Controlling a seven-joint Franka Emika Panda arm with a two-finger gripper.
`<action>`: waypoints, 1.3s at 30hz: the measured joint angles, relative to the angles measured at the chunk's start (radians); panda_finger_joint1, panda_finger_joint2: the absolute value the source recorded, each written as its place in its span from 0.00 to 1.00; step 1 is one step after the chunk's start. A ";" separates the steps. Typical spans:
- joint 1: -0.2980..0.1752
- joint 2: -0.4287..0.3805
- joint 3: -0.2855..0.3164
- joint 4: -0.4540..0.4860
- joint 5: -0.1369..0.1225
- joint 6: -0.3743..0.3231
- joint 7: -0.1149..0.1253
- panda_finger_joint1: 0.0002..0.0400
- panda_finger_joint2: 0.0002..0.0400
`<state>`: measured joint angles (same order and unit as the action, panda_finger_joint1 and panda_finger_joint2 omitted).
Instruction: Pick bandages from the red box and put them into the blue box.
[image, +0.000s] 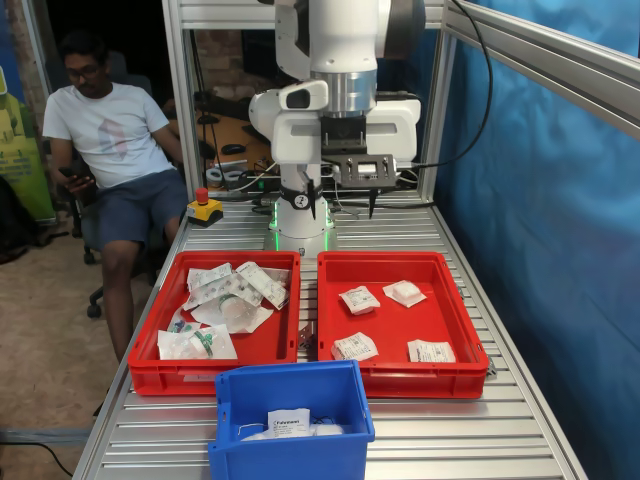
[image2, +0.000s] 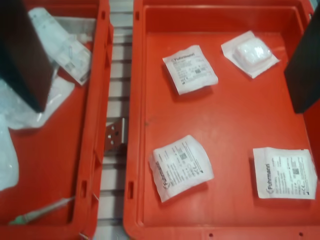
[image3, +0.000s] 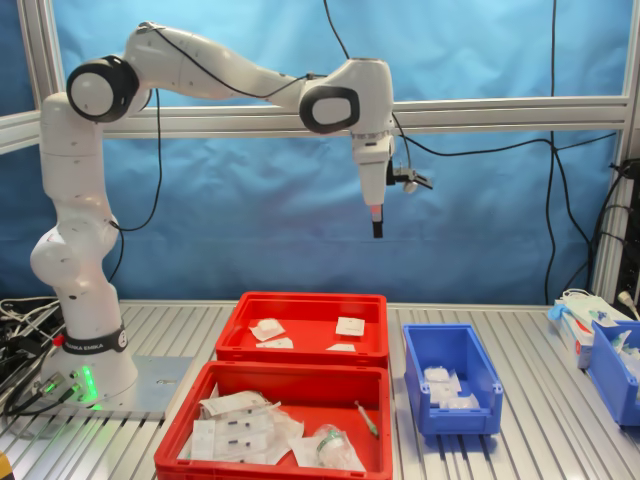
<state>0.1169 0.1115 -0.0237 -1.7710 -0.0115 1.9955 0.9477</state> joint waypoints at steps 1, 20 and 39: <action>0.003 0.004 0.000 -0.002 0.000 0.011 0.000 1.00 1.00; 0.044 0.102 0.005 -0.147 0.000 0.271 0.000 1.00 1.00; 0.113 0.200 0.005 -0.200 0.000 0.400 0.000 1.00 1.00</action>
<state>0.2299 0.3113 -0.0186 -1.9706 -0.0115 2.3953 0.9477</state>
